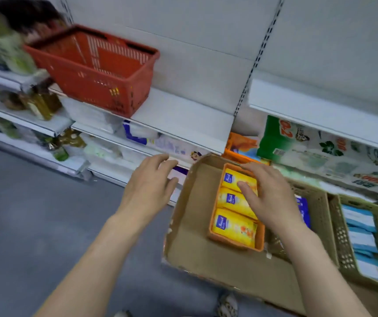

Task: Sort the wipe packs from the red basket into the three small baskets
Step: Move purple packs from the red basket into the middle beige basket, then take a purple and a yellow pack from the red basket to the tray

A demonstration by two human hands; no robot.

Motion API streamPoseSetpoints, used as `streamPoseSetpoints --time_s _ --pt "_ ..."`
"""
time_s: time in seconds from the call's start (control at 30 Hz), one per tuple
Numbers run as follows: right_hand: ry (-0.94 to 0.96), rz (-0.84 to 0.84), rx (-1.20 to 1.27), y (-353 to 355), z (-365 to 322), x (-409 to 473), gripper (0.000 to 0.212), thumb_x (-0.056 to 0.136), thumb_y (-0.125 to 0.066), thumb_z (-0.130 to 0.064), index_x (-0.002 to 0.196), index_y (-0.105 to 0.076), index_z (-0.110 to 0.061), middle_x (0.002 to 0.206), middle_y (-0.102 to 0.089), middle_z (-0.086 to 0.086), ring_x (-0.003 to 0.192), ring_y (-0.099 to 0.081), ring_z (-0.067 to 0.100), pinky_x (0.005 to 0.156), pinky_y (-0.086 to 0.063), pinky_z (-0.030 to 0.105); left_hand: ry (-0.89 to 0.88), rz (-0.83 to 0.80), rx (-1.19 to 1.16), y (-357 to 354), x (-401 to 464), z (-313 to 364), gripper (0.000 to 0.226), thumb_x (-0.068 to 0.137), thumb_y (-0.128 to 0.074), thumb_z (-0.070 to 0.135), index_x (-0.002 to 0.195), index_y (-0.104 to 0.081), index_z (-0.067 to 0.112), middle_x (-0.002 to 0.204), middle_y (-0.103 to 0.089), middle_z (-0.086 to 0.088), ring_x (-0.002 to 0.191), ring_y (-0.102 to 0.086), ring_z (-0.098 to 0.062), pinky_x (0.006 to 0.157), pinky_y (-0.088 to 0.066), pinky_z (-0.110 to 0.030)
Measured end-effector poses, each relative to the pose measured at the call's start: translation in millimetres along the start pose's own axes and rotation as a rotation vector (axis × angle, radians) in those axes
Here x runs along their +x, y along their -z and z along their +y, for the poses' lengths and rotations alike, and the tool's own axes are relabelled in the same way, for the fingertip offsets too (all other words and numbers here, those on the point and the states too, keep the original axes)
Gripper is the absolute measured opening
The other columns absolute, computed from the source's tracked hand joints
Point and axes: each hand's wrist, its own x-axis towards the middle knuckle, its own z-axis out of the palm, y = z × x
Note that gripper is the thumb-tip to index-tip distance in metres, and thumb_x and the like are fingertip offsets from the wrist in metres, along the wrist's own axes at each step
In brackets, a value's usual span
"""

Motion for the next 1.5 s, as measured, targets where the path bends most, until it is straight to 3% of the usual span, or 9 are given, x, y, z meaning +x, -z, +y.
streamPoseSetpoints --time_s 0.1,0.27,0.4,0.53,0.7,1.0,1.27,1.4,1.5 --pt "-0.001 -0.031 0.032 -34.6 -66.1 6.9 0.04 0.09 -0.069 -0.028 0.129 -0.061 -0.021 0.131 -0.06 0.0 0.124 -0.051 0.019 0.098 -0.032 0.02 0.004 0.0 0.033 45.2 -20.9 -64.7 0.039 0.092 -0.064 0.028 0.129 -0.061 0.015 0.132 -0.057 -0.006 0.12 -0.053 -0.03 0.094 -0.047 -0.041" --pt "0.047 -0.065 0.073 -73.1 -155.8 41.1 0.039 0.089 -0.068 -0.027 0.127 -0.062 -0.02 0.128 -0.061 0.001 0.122 -0.054 0.022 0.103 -0.044 0.036 0.057 0.025 0.058 100.8 -25.3 -156.5 0.041 0.092 -0.064 0.033 0.127 -0.063 0.013 0.13 -0.059 -0.008 0.119 -0.053 -0.032 0.097 -0.045 -0.044" --pt "0.051 -0.064 0.064 -98.7 -198.1 83.3 0.039 0.09 -0.067 -0.032 0.128 -0.061 -0.023 0.131 -0.059 -0.002 0.121 -0.053 0.018 0.098 -0.046 0.033 0.066 0.063 0.017 118.6 3.2 -212.3 0.04 0.092 -0.064 0.034 0.127 -0.063 0.015 0.129 -0.058 -0.004 0.12 -0.053 -0.027 0.099 -0.046 -0.044" --pt "0.05 -0.025 0.059 -130.1 -223.1 146.7 0.041 0.092 -0.062 -0.038 0.131 -0.058 -0.027 0.136 -0.055 -0.003 0.128 -0.047 0.016 0.104 -0.039 0.031 0.055 0.084 0.008 126.7 54.9 -262.9 0.04 0.092 -0.064 0.035 0.127 -0.062 0.015 0.129 -0.058 -0.005 0.121 -0.053 -0.027 0.1 -0.046 -0.043" --pt "0.063 0.018 0.08 -175.9 -254.9 254.3 0.04 0.093 -0.061 -0.04 0.132 -0.056 -0.03 0.138 -0.053 -0.007 0.128 -0.044 0.012 0.098 -0.03 0.02 0.02 0.092 0.082 147.0 151.6 -329.7 0.041 0.091 -0.064 0.038 0.128 -0.061 0.019 0.13 -0.057 -0.001 0.12 -0.052 -0.024 0.099 -0.044 -0.039" --pt "0.081 -0.008 0.125 -215.0 -308.9 448.5 0.039 0.09 -0.067 -0.033 0.128 -0.061 -0.022 0.133 -0.057 0.0 0.125 -0.052 0.021 0.103 -0.043 0.036 0.048 0.06 0.118 189.7 316.0 -436.4 0.04 0.091 -0.065 0.038 0.125 -0.062 0.017 0.127 -0.058 -0.002 0.117 -0.052 -0.024 0.1 -0.042 -0.038" --pt "-0.048 -0.259 -0.016 -269.0 -307.4 553.7 0.044 0.09 -0.064 -0.046 0.128 -0.059 -0.025 0.127 -0.062 0.001 0.118 -0.057 0.022 0.1 -0.045 0.039 -0.039 -0.158 0.033 167.6 449.7 -502.1 0.043 0.092 -0.063 0.04 0.129 -0.06 0.018 0.131 -0.057 -0.003 0.124 -0.048 -0.022 0.105 -0.031 -0.027" --pt "-0.177 -0.517 -0.039 -289.0 -303.5 592.8 0.052 0.087 -0.065 -0.054 0.133 -0.055 -0.032 0.133 -0.059 -0.005 0.12 -0.055 0.018 0.098 -0.046 0.036 -0.078 -0.488 0.093 137.1 516.7 -516.6 0.056 0.09 -0.061 0.05 0.136 -0.053 0.02 0.137 -0.054 -0.004 0.129 -0.048 -0.023 0.108 -0.039 -0.041" --pt "-0.279 -0.652 -0.076 -303.7 -293.4 605.3 0.054 0.084 -0.069 -0.054 0.132 -0.056 -0.034 0.135 -0.058 -0.005 0.121 -0.054 0.018 0.1 -0.045 0.036 -0.09 -0.758 0.138 105.4 548.7 -515.5 0.06 0.089 -0.061 0.054 0.138 -0.051 0.02 0.138 -0.056 -0.005 0.124 -0.052 -0.024 0.099 -0.045 -0.037"
